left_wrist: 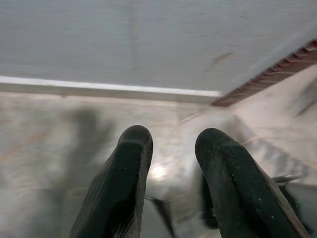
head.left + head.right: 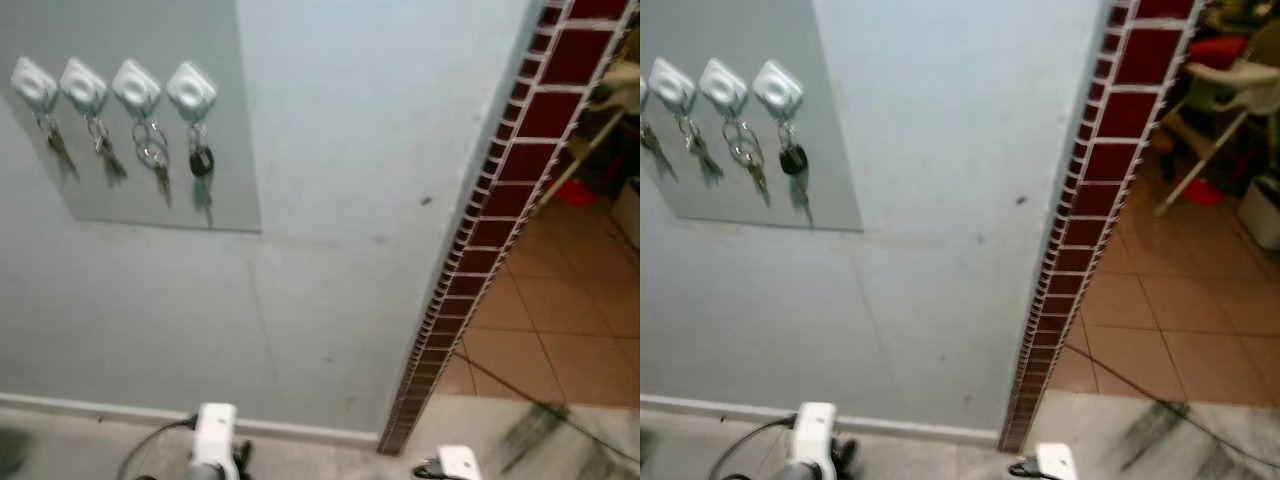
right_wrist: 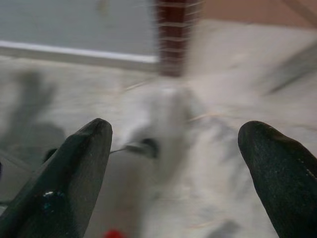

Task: Hang keys on a hook

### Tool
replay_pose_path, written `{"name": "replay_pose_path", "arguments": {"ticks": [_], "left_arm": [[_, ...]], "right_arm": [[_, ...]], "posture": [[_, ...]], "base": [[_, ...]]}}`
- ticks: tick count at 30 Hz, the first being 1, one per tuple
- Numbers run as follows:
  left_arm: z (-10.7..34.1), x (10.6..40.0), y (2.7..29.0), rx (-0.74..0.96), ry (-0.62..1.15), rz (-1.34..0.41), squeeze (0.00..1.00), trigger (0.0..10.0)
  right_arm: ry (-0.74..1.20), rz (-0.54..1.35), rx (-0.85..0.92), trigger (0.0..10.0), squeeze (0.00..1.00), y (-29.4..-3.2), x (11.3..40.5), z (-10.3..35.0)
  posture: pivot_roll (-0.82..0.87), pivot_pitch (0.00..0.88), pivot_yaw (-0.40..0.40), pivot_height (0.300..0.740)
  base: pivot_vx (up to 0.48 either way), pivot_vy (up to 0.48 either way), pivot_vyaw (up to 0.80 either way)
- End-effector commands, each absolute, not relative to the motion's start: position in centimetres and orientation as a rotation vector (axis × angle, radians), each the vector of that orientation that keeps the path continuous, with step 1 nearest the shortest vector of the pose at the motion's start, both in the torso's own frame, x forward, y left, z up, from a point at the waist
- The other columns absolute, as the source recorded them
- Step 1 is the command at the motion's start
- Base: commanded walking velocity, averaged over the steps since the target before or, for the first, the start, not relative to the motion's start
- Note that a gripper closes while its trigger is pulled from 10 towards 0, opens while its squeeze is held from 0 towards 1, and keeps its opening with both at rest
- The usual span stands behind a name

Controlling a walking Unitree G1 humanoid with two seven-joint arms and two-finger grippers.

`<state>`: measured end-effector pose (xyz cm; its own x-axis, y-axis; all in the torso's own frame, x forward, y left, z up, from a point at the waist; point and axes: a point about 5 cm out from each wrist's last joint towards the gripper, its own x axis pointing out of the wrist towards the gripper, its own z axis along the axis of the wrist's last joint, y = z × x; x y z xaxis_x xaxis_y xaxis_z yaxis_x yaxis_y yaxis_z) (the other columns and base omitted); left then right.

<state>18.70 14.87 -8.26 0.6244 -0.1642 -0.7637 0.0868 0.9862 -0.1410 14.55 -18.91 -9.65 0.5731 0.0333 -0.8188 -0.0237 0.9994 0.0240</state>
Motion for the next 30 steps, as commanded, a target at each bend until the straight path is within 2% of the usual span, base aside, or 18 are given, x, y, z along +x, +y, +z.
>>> {"name": "replay_pose_path", "arguments": {"ticks": [1, 30], "left_arm": [[-8.25, 18.65, 16.26, -0.087, 0.89, -0.095, 0.0, 10.0], [-8.09, 19.03, 16.24, -0.11, 0.883, -0.074, 0.0, 10.0]], "right_arm": [[0.954, 0.05, 0.036, 10.0, 0.0, -17.91, 14.8, -9.67], [0.982, 0.029, 0.021, 10.0, 0.0, -18.23, 14.89, -9.71]], "posture": [[0.04, 0.0, 0.011, 0.74], [0.03, 0.0, 0.008, 0.74]], "base": [[0.0, 0.0, 0.0], [0.0, 0.0, 0.0]]}}
